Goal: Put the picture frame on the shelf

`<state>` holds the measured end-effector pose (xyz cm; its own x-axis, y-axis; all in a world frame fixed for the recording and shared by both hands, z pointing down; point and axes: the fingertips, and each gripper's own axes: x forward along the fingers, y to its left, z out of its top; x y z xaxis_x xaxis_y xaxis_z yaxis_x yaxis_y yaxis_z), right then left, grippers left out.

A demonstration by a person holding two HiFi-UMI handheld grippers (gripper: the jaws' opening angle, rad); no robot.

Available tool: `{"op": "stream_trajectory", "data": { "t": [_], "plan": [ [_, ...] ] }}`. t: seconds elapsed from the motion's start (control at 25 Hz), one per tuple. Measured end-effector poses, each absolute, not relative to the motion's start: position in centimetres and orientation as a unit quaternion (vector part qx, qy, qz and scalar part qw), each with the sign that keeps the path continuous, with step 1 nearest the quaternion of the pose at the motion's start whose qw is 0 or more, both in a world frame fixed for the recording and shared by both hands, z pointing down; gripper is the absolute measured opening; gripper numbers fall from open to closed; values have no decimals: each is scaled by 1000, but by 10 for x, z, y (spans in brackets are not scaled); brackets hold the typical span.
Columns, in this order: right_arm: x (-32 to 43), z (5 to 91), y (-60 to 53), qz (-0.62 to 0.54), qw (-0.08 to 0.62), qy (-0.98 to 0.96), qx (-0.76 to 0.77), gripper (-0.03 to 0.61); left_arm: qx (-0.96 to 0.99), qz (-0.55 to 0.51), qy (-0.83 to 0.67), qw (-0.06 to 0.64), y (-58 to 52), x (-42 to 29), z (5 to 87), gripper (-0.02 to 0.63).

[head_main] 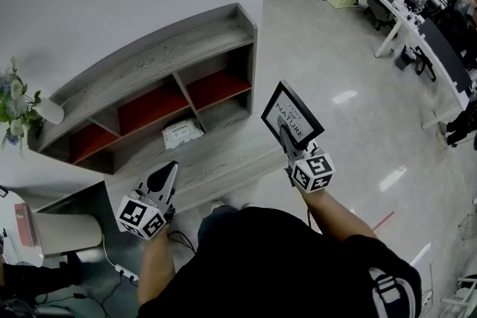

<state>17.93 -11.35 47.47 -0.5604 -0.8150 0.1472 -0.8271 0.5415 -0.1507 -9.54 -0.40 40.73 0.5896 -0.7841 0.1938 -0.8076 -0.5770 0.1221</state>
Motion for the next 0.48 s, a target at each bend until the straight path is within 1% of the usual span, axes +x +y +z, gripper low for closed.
{"op": "stream_trajectory", "data": {
  "t": [0.48],
  "plan": [
    [163,480,-124,102,32,-878,466,23,879,62,-461,103,-3,-114,411,20]
  ]
}}
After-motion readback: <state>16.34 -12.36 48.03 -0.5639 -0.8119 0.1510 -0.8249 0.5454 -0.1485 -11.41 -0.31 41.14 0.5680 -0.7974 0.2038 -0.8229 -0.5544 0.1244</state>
